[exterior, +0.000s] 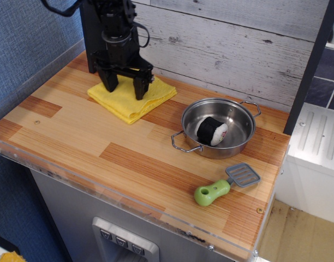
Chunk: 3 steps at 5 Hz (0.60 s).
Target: Move the yellow cloth to the front of the table
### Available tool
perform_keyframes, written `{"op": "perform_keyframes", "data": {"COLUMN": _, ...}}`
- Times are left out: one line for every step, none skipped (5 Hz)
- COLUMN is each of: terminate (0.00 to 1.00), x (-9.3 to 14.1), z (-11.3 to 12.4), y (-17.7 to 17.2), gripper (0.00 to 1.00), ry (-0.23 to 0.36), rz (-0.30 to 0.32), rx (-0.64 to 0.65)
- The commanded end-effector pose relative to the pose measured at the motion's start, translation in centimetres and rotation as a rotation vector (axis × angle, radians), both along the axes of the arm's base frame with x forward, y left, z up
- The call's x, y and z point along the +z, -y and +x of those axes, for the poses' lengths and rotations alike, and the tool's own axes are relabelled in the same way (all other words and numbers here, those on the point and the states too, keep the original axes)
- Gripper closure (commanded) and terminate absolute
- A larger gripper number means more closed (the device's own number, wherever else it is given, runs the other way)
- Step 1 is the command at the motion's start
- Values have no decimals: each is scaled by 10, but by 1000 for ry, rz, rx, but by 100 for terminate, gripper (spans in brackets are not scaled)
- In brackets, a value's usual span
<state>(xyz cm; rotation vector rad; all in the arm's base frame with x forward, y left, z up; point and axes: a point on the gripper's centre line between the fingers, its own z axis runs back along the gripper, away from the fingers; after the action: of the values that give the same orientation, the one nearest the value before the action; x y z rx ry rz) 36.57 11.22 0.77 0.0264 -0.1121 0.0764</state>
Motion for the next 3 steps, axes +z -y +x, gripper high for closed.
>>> {"op": "perform_keyframes", "data": {"terminate": 0, "x": 5, "z": -37, "y": -21, "gripper": 0, "ry": -8, "rz": 31, "rx": 41}}
{"op": "perform_keyframes", "data": {"terminate": 0, "x": 2, "z": -58, "y": -24, "gripper": 0, "ry": -19, "rz": 66, "rx": 42}}
{"op": "perform_keyframes", "data": {"terminate": 0, "x": -5, "z": -80, "y": -28, "gripper": 0, "ry": -39, "rz": 77, "rx": 46}}
